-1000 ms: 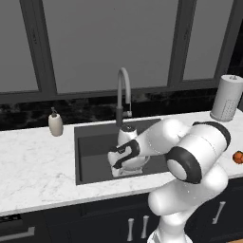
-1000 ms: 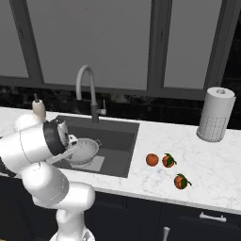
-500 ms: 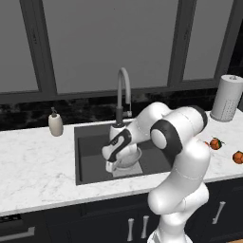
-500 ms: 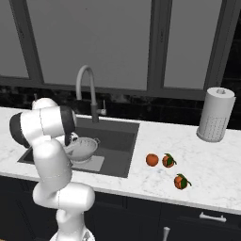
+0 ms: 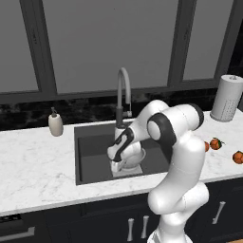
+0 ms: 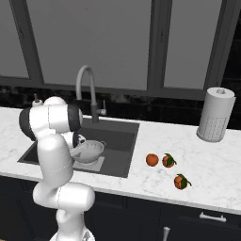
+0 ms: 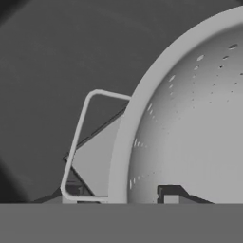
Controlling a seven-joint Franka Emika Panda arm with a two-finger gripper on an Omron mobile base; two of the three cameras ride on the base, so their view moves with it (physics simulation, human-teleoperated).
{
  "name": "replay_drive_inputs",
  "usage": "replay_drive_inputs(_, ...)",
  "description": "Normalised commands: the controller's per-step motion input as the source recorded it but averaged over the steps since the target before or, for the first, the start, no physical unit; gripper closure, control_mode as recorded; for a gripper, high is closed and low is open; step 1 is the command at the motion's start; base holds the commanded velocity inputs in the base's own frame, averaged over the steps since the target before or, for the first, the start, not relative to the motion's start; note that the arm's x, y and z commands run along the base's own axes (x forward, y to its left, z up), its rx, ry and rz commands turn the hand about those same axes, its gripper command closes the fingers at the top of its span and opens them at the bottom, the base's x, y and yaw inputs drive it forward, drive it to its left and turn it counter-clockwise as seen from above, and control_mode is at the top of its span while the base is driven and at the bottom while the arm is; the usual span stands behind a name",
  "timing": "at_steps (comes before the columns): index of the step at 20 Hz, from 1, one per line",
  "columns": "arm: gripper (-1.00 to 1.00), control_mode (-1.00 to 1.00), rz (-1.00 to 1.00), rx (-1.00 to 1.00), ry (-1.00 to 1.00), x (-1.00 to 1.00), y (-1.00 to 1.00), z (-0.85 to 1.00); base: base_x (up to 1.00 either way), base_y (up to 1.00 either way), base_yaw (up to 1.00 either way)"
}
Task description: Put the colander in the sink, put the orange, orange, orange in the colander, and turn on the sink faucet and pour water over the colander.
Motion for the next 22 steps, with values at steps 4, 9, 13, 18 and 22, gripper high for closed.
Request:
replay_drive_inputs(4,1.00,-1.00,0.00,0.00,-0.09,0.00,-0.09,-0.45,0.00,0.00,0.00)
replay_drive_inputs(9,1.00,-1.00,0.00,0.00,-0.05,0.03,0.05,-0.23,0.00,0.00,0.00)
replay_drive_inputs(13,1.00,-1.00,0.00,0.00,-0.01,0.22,0.17,-0.02,0.00,0.00,0.00)
replay_drive_inputs(18,1.00,-1.00,0.00,0.00,0.00,0.44,0.13,0.00,0.00,0.00,0.00)
replay_drive_inputs(22,1.00,-1.00,0.00,0.00,0.00,0.33,0.03,0.02,0.00,0.00,0.00)
